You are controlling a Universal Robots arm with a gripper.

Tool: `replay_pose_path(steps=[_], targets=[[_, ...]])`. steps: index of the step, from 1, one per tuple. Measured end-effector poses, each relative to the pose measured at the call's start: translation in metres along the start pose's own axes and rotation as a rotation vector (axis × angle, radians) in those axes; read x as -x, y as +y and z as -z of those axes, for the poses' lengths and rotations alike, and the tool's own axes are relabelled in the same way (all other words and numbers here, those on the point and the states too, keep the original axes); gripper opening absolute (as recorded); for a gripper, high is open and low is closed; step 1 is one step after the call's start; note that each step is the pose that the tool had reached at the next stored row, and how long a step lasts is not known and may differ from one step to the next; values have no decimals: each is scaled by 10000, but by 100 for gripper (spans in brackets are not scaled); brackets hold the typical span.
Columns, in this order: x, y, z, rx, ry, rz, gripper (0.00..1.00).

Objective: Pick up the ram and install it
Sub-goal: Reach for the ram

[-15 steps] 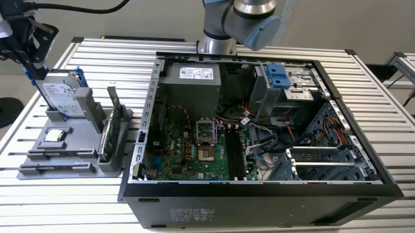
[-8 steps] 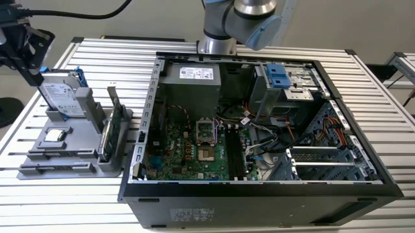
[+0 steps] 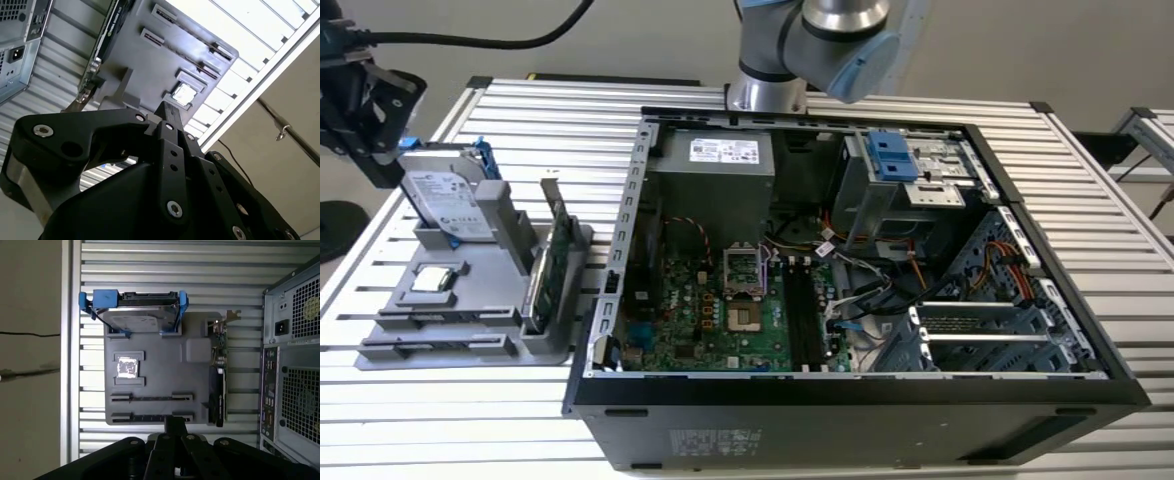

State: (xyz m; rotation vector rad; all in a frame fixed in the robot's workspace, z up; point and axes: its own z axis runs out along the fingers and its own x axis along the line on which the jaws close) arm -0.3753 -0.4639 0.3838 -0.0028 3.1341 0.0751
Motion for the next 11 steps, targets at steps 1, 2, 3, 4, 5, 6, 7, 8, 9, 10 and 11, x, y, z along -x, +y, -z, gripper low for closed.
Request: replay_pose_path(steps=[1,2,3,4,5,6,7,8,9,10,11], targets=[[0,-13,-1,0,-1,1,0],[0,-25,-2,0,-1,3,0],[0,-37,-3,0,-1,3,0],[0,-50,-4,1,-1,5,0],[0,-62,-4,1,-1,6,0],[-1,-75,-5,0,0,7,0],[-1,-88,-5,0,0,7,0],[-1,-99,-6,1,-1,9,0],[-1,-111,-7,0,-1,10,0],[-1,-122,-7,0,0,11,0],[-1,-132,-8,0,1,12,0]])
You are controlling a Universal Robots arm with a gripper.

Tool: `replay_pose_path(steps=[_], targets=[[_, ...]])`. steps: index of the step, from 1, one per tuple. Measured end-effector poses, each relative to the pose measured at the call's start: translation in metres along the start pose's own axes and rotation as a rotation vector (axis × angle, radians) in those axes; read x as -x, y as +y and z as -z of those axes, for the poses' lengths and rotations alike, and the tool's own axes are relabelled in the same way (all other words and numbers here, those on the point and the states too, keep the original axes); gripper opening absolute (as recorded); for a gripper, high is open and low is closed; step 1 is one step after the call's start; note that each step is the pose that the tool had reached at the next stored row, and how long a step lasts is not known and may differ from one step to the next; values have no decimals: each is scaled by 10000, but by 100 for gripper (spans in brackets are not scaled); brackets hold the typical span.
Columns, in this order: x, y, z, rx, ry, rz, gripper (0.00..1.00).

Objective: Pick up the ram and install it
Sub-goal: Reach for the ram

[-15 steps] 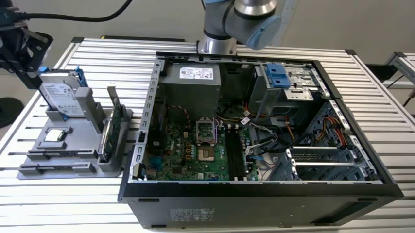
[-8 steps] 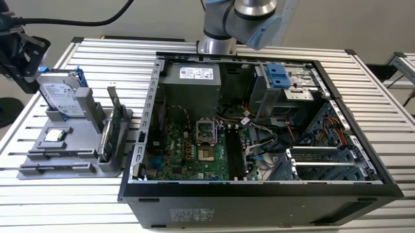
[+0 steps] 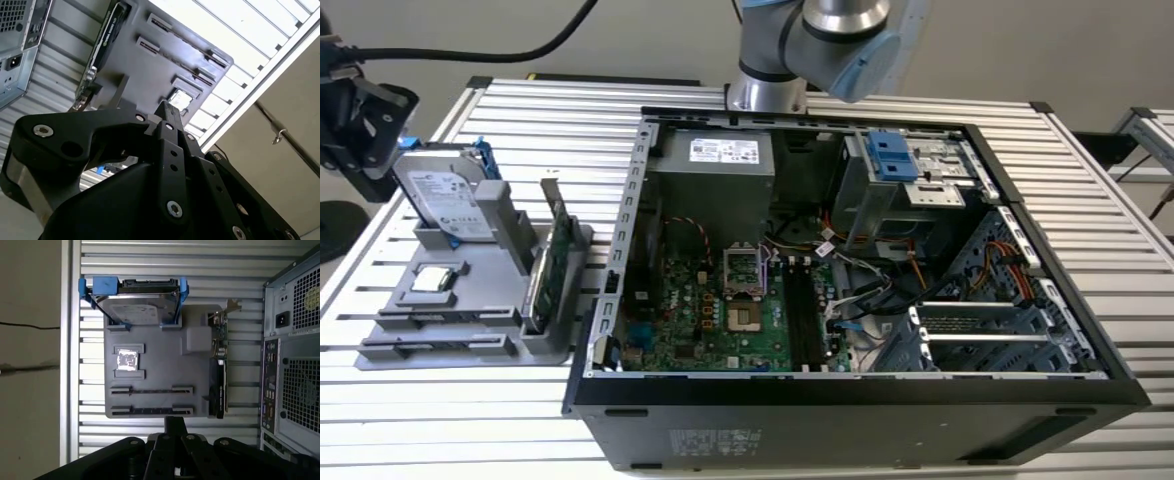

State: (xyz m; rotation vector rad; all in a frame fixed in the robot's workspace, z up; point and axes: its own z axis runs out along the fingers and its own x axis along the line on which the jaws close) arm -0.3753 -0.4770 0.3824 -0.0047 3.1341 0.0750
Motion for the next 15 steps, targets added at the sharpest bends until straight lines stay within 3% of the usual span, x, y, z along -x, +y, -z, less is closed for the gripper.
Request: replay_pose_path(steps=[15], targets=[[-4,-85,-12,1,0,5,0]])
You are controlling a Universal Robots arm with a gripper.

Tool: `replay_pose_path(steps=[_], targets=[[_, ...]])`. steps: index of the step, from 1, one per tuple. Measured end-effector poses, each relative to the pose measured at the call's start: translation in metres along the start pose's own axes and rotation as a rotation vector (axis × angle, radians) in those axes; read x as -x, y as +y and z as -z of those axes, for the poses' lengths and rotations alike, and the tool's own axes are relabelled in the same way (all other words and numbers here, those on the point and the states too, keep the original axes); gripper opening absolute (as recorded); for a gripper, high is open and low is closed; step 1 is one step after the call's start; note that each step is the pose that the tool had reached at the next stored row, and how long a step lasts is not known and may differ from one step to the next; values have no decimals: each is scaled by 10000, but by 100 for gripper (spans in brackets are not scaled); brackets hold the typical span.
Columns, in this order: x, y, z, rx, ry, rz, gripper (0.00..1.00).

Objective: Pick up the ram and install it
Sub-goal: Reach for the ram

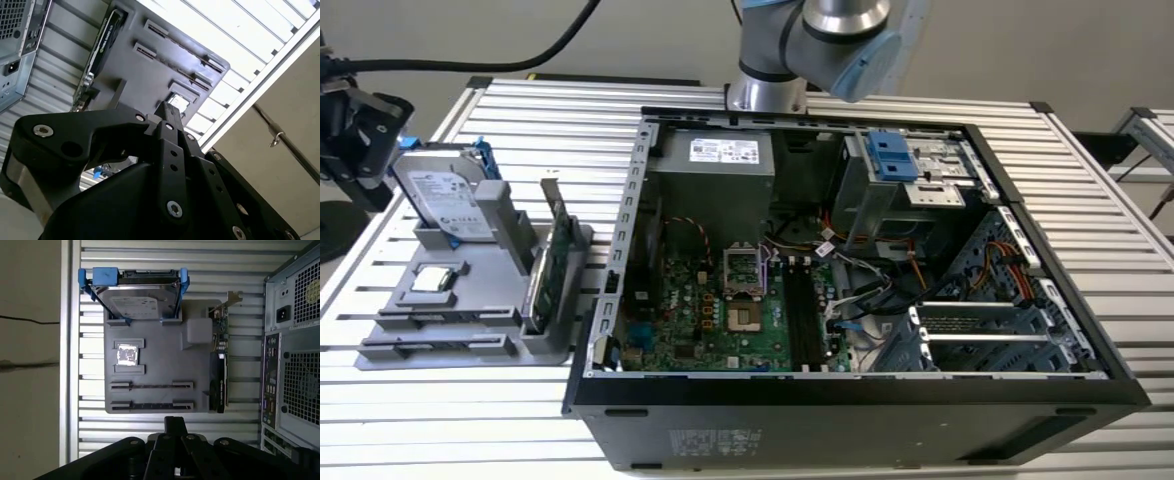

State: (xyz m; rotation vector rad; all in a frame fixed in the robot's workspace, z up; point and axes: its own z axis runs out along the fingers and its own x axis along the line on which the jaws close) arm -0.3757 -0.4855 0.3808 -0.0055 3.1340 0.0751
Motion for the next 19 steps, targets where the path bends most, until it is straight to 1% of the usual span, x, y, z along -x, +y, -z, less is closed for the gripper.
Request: replay_pose_path(steps=[13,19], targets=[[-18,-81,-13,0,0,1,0],[-37,-98,-15,-1,1,1,0]])
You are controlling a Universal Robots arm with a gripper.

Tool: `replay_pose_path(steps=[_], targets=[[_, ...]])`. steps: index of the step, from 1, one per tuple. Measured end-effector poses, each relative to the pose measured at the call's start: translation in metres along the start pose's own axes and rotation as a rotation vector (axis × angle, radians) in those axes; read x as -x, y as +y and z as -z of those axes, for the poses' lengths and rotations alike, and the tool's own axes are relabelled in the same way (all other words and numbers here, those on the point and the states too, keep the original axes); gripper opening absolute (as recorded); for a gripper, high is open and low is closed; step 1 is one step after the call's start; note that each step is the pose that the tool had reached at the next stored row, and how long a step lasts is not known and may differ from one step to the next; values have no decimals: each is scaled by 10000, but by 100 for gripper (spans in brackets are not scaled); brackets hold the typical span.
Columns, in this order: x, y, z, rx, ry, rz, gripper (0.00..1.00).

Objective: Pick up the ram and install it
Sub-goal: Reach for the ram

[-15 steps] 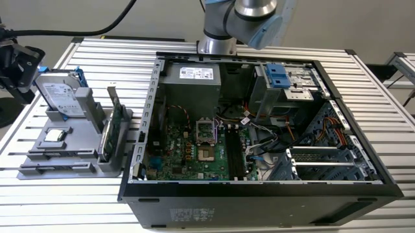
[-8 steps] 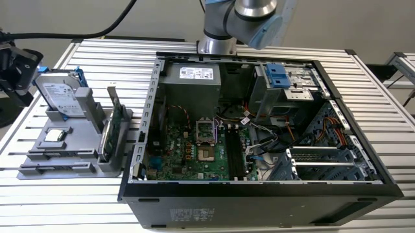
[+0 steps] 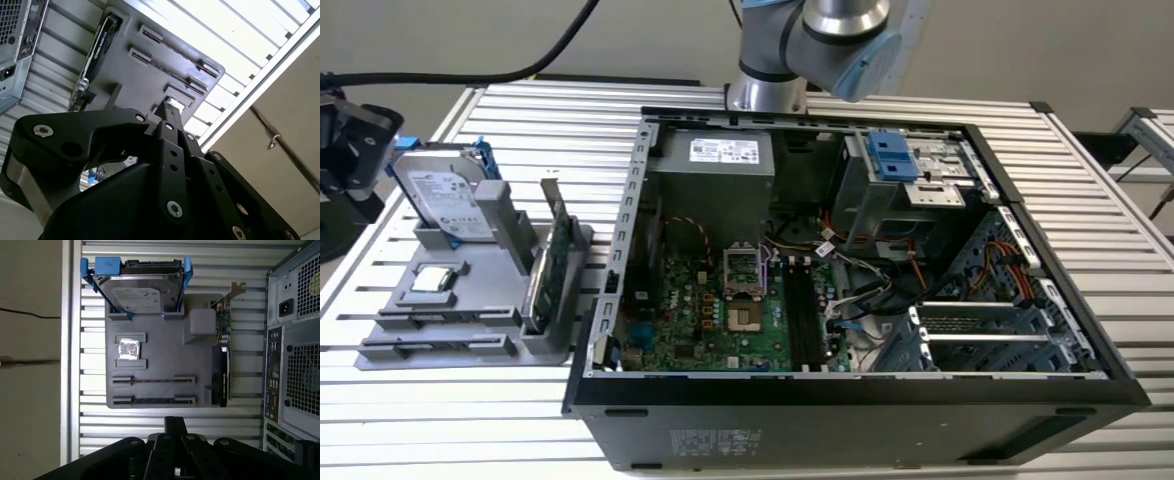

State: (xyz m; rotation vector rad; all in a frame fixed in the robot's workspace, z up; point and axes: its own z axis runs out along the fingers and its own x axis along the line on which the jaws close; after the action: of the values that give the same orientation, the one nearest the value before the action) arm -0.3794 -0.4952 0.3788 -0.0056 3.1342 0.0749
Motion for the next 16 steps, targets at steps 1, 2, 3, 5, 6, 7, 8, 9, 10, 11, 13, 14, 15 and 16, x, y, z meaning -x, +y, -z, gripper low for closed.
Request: replay_pose_path(steps=[1,2,3,5,6,7,8,9,10,11,13,14,15,16], targets=[[-5,0,-1,1,-1,0,0],[-10,0,-1,1,-1,0,0],[-14,0,-1,1,0,0,0],[-19,0,-2,1,-1,0,0],[-21,0,-2,2,-2,0,0],[-23,0,-2,1,-1,0,0],[-24,0,-2,1,-1,0,0],[-24,0,-2,1,-1,0,0],[-25,0,-2,1,-1,0,0],[-25,0,-2,1,-1,0,0],[-25,0,-2,1,-1,0,0],[-25,0,-2,1,-1,0,0],[-25,0,-2,1,-1,0,0],[-25,0,-2,1,-1,0,0]])
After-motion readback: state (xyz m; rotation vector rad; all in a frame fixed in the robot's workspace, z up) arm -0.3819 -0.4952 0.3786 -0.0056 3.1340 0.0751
